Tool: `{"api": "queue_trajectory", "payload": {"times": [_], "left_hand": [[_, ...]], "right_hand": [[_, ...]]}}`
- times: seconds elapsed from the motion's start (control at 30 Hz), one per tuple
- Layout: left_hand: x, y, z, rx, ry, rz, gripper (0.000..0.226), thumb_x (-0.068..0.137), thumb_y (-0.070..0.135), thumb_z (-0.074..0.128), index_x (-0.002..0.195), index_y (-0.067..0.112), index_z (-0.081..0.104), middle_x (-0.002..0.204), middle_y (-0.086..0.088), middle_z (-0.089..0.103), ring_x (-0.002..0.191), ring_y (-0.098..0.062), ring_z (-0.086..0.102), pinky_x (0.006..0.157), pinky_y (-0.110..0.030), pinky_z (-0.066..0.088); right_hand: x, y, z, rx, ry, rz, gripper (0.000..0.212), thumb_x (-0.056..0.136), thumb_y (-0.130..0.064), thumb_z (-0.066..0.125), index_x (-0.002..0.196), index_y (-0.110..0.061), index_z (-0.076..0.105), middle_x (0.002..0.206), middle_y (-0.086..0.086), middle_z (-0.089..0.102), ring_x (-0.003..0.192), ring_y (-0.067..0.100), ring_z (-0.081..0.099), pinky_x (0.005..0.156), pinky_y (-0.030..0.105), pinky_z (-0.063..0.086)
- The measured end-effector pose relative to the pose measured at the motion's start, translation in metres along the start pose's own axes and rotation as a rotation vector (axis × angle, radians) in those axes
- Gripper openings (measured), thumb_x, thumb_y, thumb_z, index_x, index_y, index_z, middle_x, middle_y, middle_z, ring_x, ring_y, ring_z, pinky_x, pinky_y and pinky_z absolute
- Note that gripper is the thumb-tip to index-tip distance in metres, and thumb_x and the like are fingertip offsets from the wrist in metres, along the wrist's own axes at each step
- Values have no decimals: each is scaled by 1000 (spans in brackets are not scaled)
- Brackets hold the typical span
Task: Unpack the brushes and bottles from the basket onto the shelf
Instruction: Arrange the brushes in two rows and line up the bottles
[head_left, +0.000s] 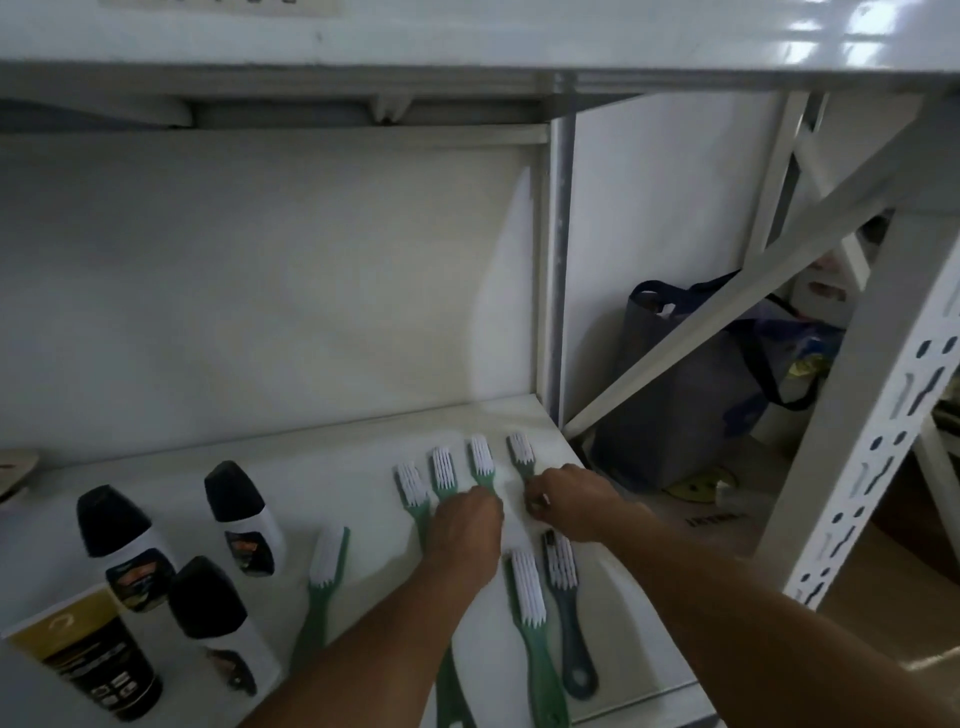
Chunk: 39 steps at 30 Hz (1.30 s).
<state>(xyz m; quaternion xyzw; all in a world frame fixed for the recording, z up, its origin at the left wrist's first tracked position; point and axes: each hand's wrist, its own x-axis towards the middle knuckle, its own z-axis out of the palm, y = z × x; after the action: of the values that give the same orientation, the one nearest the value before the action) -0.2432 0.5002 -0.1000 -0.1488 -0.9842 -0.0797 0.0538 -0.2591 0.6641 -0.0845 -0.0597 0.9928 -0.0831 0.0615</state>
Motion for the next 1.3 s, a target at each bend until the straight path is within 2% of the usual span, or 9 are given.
{"api": "queue_trajectory", "payload": {"times": [0.13,0.27,0.37,0.5,0.8,0.97,1.1,1.2,1.3], "left_hand": [[-16,10,-2,-55,-5,47,15,85,4,62,96,12,68,98,-8,69,86,-25,66,67,-31,49],[-45,2,-2,-282,135,122,27,88,15,58,112,19,67,113,3,63,99,-18,64,84,-33,55],[-72,-9,0,-387,-48,232,51,83,38,54,134,31,53,133,14,50,119,-10,51,99,-24,42],[-74,-13,-3,-339,-156,292,61,90,31,53,148,33,32,148,11,39,133,-11,38,110,-27,34],[-65,6,-7,-399,-128,218,53,91,28,55,142,27,40,144,4,49,128,-15,47,109,-33,40],[-107,-26,-15,-275,178,81,37,90,24,54,127,31,54,126,15,51,118,-11,48,103,-25,40],[-153,-58,0,-136,101,133,46,88,30,59,133,20,58,142,3,53,127,-19,54,104,-30,45],[-164,-46,10,-32,95,176,61,73,39,77,128,14,65,137,-5,61,116,-16,65,86,-29,57],[-159,-22,19,-67,67,216,60,81,30,62,138,12,54,145,-7,53,125,-20,58,98,-34,52]], "right_hand": [[-30,10,-2,107,3,30,31,97,-30,51,128,-26,58,127,8,62,113,28,58,96,41,48],[-72,6,8,271,284,40,27,93,-28,58,119,-24,65,122,3,64,107,21,61,91,33,50],[-101,-7,26,303,239,-39,20,87,-33,61,104,-24,65,112,2,59,95,21,62,87,38,53],[-100,-12,36,288,244,-32,41,86,-24,65,126,-17,59,132,2,49,111,26,55,98,34,46],[-100,1,36,269,309,-3,40,88,-15,61,128,-22,59,136,0,55,117,26,54,102,35,44],[-114,-27,36,230,457,-75,40,92,-28,58,131,-31,53,139,-6,51,120,17,49,103,35,45],[-114,-54,37,49,366,-80,48,95,-20,49,143,-23,45,150,5,39,129,26,40,108,35,37],[-120,-62,36,88,412,-61,46,92,-16,49,138,-20,52,147,5,44,129,26,41,109,35,37],[-133,-75,41,151,424,-145,41,88,-9,53,127,-17,62,138,5,55,125,26,48,104,36,43]]}}
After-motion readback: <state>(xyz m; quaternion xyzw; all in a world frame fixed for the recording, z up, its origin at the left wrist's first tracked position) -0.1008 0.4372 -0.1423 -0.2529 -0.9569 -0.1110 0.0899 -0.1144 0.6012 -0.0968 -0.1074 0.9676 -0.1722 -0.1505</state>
